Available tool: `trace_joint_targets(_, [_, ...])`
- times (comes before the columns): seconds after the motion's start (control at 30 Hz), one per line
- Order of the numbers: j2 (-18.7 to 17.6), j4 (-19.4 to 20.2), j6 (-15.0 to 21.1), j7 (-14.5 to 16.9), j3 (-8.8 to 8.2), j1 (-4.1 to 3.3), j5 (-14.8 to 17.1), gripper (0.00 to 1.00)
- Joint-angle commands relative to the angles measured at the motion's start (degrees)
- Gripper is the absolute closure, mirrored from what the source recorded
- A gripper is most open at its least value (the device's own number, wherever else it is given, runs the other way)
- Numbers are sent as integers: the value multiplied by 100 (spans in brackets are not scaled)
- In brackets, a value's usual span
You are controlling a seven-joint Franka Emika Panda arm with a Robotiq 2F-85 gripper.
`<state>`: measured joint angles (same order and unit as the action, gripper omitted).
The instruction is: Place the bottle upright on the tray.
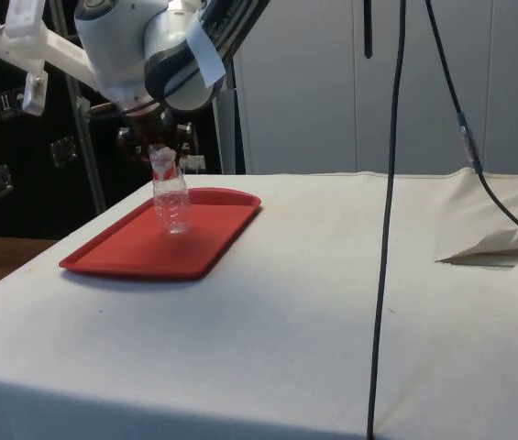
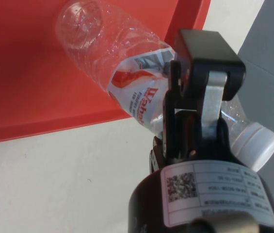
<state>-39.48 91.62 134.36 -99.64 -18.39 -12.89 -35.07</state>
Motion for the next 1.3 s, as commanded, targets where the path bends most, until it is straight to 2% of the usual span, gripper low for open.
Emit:
trace_joint_targets(0.0, [-6, -6, 17, -6, 0, 6, 0, 67])
trace_joint_targets(0.3, [11, 17, 126, -34, 40, 46, 86, 67])
trace_joint_targets(0.37, [11, 23, 160, -34, 34, 46, 120, 67])
trace_joint_targets(0.4, [0, 0, 69, -23, 0, 11, 74, 67])
trace_joint_targets(0.43, [11, 23, 172, -34, 34, 46, 138, 67])
trace_joint_targets(0.87, [0, 0, 92, -34, 6, 17, 103, 67])
trace_joint_targets(0.93, [0, 0, 80, -34, 6, 11, 103, 62])
trace_joint_targets(0.97, [0, -6, 74, -34, 6, 11, 97, 53])
trace_joint_targets(1.1, [0, -17, 40, -29, -6, 6, 86, 33])
trace_joint_targets(1.13, [0, -11, 63, -34, 0, 11, 92, 33])
trace_joint_targets(1.27, [0, -6, 57, -29, 0, 11, 92, 12])
